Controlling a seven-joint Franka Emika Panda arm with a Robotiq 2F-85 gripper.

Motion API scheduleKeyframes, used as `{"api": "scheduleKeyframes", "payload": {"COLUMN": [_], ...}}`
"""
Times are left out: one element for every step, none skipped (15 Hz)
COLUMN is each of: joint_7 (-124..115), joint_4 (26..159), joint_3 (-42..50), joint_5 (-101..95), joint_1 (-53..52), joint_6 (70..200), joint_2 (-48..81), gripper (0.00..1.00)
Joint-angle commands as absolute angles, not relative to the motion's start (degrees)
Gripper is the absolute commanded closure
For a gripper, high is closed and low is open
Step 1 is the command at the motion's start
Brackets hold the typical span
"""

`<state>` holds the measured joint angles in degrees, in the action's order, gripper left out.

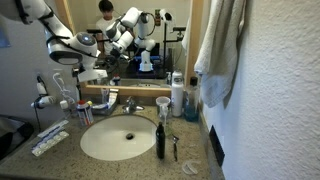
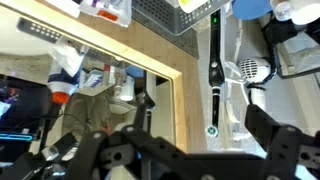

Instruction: Put the toothbrush on the charging station

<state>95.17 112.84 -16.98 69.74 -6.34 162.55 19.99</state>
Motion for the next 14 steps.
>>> {"api": "scheduleKeyframes", "payload": {"joint_7": [89.11,87.03,84.6,80.71,77.29,73.85,69.3,65.65,61.44,56.59,53.02,49.19,45.89,45.58], "joint_4": [122.65,124.42,126.6,129.01,131.69,134.27,137.19,139.61,142.19,144.26,146.17,147.54,148.61,148.83], "joint_3": [-16.94,-16.83,-16.69,-16.38,-16.16,-15.98,-15.69,-15.49,-15.19,-12.38,-11.28,-9.83,-8.23,-10.42], "joint_5": [73.86,74.35,74.6,73.3,72.0,70.79,68.15,65.83,62.65,57.89,53.84,49.29,44.64,43.75], "joint_1": [-6.32,-6.45,-6.43,-6.6,-6.42,-6.07,-5.49,-4.76,-3.53,-5.19,-4.38,-3.93,-3.52,0.81], "joint_6": [167.07,168.17,169.15,170.19,171.12,171.42,171.14,170.36,168.89,168.71,167.47,165.96,164.3,161.26], "joint_2": [7.11,4.31,1.22,-1.78,-4.99,-8.15,-11.26,-14.24,-17.38,-19.73,-22.22,-24.46,-26.48,-28.41], "gripper": [0.0,0.0,0.0,0.0,0.0,0.0,0.0,0.0,0.0,0.0,0.0,0.0,0.0,0.0]}}
